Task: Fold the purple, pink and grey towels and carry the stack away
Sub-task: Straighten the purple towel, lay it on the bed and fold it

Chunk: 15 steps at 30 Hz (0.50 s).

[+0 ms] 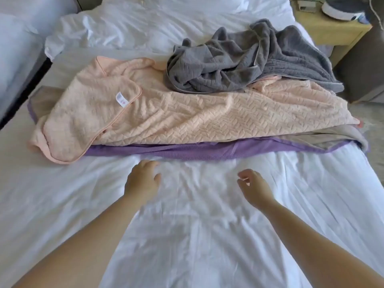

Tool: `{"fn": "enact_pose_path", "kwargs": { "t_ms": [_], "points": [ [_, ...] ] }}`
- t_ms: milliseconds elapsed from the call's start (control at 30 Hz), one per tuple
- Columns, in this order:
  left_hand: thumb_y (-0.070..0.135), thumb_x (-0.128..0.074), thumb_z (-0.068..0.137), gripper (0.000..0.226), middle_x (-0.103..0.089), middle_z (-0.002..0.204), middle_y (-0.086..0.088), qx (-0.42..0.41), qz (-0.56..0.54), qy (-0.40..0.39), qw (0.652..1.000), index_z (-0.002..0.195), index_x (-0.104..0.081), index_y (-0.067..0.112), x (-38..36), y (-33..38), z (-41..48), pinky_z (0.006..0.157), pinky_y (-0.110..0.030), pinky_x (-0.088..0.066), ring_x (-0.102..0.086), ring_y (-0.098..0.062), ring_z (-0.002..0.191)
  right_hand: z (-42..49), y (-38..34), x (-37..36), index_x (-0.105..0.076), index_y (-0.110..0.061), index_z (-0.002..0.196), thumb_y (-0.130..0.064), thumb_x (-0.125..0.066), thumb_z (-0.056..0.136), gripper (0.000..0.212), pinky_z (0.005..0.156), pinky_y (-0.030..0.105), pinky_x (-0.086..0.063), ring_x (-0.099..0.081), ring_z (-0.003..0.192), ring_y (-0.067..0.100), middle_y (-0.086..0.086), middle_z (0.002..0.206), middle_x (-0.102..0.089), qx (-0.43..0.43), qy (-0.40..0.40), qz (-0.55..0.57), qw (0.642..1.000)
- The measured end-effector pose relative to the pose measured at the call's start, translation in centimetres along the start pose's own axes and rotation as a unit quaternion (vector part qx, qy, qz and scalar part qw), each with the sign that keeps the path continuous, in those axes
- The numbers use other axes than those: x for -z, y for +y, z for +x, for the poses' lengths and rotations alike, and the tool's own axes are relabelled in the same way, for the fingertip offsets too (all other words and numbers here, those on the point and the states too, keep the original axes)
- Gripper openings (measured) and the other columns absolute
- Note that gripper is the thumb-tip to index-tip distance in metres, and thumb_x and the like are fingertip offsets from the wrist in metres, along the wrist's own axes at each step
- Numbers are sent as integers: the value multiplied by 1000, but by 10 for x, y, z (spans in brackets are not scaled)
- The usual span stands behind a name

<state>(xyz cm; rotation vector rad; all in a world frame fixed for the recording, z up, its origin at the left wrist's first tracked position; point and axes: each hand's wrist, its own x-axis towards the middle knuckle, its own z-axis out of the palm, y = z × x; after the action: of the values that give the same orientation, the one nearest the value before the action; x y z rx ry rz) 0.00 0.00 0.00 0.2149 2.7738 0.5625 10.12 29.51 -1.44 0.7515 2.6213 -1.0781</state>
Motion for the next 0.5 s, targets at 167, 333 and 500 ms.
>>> {"fn": "enact_pose_path", "kwargs": {
  "t_ms": [167, 333, 500],
  "points": [
    [16, -58, 87, 45, -52, 139, -4, -76, 22, 67, 995, 132, -55, 17, -12, -6, 65, 98, -38, -40, -47, -27, 125, 58, -18, -24, -61, -13, 121, -18, -61, 88, 34, 101, 37, -34, -48, 118, 32, 7, 125, -59, 101, 128, -72, 984],
    [23, -56, 91, 67, 1, 162, 1, -64, 100, 17, 993, 149, -23, 26, -13, -9, 114, 97, -42, -40, -36, -30, 134, 105, -49, -32, -53, -27, 130, -30, -51, 92, 38, 104, 41, -28, -30, 134, 18, -9, 140, -47, 120, 141, -133, 974],
    [27, -60, 89, 62, 7, 161, -1, -74, 74, 19, 994, 144, -32, 25, -4, -3, 145, 101, -46, -37, -25, -33, 141, 133, -62, -36, -42, -38, 134, -41, -63, 81, 57, 110, 40, -18, -24, 135, 23, -7, 146, -32, 76, 73, -236, 966]
  ]
}}
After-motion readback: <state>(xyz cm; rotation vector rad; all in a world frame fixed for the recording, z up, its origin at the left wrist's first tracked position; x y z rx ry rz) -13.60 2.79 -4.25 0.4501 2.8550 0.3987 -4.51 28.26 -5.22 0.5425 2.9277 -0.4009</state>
